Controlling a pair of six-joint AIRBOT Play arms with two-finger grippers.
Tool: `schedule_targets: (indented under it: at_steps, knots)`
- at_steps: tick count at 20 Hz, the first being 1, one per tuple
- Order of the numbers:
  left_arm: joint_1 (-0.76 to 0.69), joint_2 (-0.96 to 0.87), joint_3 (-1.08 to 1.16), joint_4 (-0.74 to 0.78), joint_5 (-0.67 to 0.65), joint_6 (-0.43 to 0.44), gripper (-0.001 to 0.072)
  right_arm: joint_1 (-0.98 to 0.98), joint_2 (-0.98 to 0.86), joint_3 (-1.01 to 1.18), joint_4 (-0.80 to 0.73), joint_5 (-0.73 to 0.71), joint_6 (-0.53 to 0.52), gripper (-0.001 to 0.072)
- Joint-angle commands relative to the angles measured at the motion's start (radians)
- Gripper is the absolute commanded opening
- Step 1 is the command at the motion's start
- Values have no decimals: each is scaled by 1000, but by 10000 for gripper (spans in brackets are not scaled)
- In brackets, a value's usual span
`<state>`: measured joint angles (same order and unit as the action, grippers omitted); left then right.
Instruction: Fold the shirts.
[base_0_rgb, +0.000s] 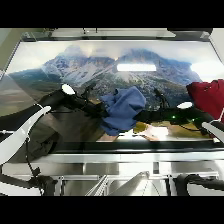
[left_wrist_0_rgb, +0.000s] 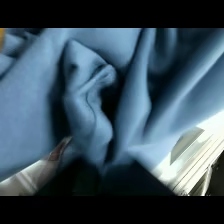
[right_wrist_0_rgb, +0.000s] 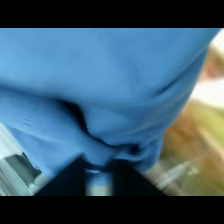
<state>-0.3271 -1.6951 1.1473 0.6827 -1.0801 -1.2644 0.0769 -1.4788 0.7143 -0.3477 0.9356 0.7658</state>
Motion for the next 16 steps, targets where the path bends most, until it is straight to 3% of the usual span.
schedule_targets:
  at_steps: [1,5,8,12,16]
  knots:
    - [12,-5,-2,-46,-1,10,32,8,-35,31,55,21,-64,16]
    - [12,26,-2,-210,-8,101,32,8,-34,64,59,73,-63,14]
    - [12,113,3,-343,-101,191,21,7,16,98,89,214,-64,13]
    - [-24,300,199,-355,-276,192,15,6,253,235,106,348,-71,13]
    - [-83,499,549,-351,-179,190,15,6,587,505,100,269,-70,13]
